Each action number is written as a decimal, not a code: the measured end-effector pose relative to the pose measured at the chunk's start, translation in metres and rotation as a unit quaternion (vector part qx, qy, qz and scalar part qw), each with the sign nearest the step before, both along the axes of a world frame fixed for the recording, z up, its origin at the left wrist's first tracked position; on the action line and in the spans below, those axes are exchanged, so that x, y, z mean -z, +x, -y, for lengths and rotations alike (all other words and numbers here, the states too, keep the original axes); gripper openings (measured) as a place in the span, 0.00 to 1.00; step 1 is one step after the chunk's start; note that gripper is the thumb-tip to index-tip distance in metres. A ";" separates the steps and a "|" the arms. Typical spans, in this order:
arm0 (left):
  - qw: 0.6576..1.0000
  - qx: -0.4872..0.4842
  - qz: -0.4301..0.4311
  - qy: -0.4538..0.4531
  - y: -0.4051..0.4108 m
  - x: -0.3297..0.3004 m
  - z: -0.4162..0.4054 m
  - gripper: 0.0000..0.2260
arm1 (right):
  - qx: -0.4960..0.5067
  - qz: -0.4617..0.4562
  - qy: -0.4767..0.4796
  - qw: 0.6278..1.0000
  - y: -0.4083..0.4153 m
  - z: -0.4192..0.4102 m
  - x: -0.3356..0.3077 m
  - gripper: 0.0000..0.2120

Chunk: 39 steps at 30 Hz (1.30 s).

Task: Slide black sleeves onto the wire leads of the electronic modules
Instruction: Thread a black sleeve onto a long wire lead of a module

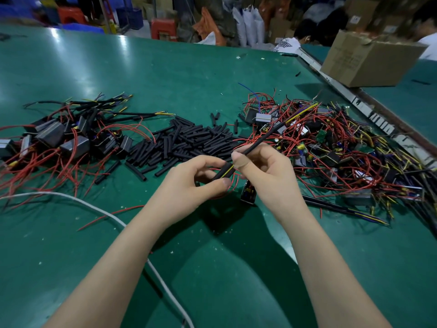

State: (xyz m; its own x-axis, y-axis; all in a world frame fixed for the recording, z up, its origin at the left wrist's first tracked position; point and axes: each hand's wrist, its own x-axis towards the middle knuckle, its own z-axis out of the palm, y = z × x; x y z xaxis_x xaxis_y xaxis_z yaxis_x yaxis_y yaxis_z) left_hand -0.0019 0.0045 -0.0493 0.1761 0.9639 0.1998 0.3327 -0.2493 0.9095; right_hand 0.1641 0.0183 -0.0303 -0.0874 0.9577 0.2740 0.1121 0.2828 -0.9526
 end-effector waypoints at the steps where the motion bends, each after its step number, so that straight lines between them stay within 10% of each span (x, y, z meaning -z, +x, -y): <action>1: 1.000 -0.004 -0.017 -0.002 -0.001 0.000 0.000 0.11 | 0.003 -0.016 -0.003 1.000 0.000 0.000 0.000 0.05; 5: 0.988 -0.027 -0.149 0.003 -0.005 -0.003 0.001 0.12 | 0.019 -0.062 -0.011 0.998 0.002 -0.001 -0.002 0.08; 28: 0.985 -0.047 -0.142 0.082 0.001 -0.009 -0.001 0.10 | 0.000 -0.068 0.019 0.997 -0.001 -0.007 0.013 0.12; 33: 0.987 -0.129 0.091 0.036 -0.017 -0.040 -0.002 0.14 | 0.002 -0.024 0.078 0.997 -0.009 -0.005 0.015 0.13; 39: 0.865 -0.068 0.479 -0.130 -0.049 -0.077 -0.001 0.10 | -0.108 0.048 0.056 0.991 -0.039 0.003 -0.011 0.14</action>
State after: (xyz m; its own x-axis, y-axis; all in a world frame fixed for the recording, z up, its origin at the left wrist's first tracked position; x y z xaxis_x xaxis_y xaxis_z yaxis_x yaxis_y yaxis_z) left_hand -0.0507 0.0059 0.0276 -0.0695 0.9970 -0.0353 -0.5956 -0.0131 0.8032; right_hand 0.1251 0.0151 -0.0193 -0.3186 0.8777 0.3581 0.1259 0.4136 -0.9017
